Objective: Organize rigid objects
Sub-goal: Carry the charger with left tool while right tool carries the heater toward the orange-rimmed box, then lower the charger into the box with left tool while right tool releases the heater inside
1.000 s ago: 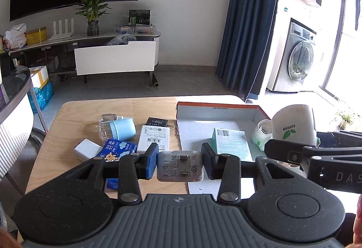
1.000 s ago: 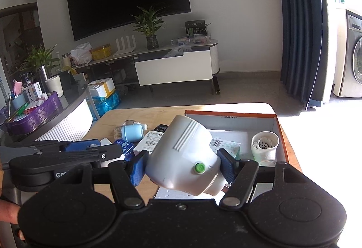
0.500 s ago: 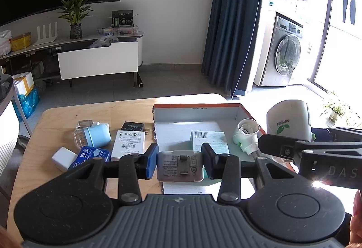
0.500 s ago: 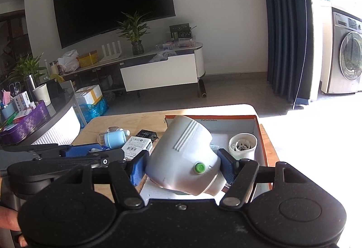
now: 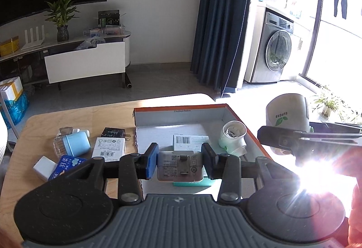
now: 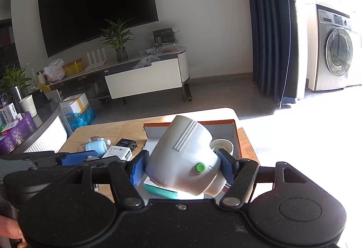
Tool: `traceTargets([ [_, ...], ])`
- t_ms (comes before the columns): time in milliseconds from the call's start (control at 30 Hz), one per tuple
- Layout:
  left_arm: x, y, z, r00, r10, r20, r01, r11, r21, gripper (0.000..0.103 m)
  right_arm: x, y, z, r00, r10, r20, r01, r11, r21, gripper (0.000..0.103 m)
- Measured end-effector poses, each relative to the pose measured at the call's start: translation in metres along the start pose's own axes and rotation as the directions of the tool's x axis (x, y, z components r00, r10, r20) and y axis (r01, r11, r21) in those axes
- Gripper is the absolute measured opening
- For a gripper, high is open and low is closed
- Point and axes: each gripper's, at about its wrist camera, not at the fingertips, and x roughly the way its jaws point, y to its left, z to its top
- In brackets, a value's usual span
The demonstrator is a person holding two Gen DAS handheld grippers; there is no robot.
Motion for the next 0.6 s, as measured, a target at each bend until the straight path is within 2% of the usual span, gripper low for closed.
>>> traceTargets([
  [600,0.021,-0.015,0.011,1.000,-0.022,-0.006,0.022,1.000,0.016,0.042,0.024,-0.014,0.020,1.000,-0.014,0.006,0.014,1.000,-0.010,0.079],
])
